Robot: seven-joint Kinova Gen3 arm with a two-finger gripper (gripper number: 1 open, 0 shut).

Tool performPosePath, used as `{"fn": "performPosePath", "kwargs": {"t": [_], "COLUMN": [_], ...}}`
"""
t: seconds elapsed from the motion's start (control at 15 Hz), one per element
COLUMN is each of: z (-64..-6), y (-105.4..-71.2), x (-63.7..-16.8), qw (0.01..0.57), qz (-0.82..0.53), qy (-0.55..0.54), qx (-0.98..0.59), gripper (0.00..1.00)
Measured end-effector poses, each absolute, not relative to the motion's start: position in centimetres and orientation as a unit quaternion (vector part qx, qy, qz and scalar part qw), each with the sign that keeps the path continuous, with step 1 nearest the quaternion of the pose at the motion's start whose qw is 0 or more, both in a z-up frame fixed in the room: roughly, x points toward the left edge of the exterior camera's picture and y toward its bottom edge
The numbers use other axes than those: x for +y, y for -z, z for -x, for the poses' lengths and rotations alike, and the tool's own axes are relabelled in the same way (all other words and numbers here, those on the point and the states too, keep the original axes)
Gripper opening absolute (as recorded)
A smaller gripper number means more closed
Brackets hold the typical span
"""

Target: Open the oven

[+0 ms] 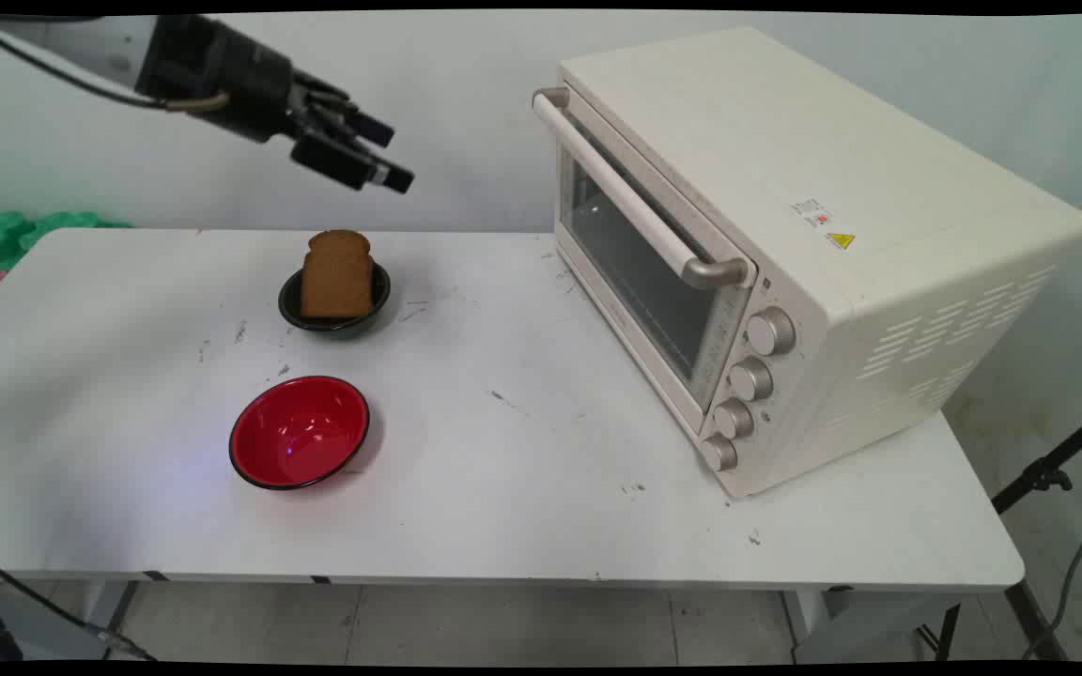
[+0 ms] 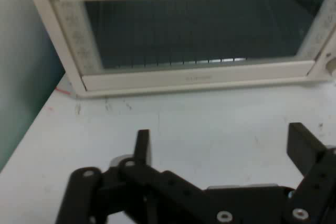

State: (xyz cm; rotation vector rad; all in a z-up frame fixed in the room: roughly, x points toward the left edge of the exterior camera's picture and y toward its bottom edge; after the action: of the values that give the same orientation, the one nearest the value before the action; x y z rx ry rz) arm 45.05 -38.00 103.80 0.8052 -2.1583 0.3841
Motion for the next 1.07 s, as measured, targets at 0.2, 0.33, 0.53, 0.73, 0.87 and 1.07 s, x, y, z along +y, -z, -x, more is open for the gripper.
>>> {"fn": "performPosePath", "kwargs": {"t": [0.2, 0.33, 0.53, 0.73, 0.87, 1.07], "z": [-43.5, -42.2, -40.8, -39.2, -38.1, -36.5], "y": [-104.7, -105.5, -106.2, -106.8, -107.0, -107.0], "x": [-38.8, -39.7, -40.8, -42.3, -43.3, -44.7], "qw": [0.399, 0.403, 0.406, 0.406, 0.405, 0.404], "qz": [-0.318, -0.320, -0.323, -0.327, -0.327, -0.327], "qy": [-0.154, -0.158, -0.163, -0.170, -0.173, -0.176], "qx": [-0.846, -0.843, -0.839, -0.836, -0.836, -0.836], "gripper": [0.00, 0.00, 0.00, 0.00, 0.00, 0.00]}}
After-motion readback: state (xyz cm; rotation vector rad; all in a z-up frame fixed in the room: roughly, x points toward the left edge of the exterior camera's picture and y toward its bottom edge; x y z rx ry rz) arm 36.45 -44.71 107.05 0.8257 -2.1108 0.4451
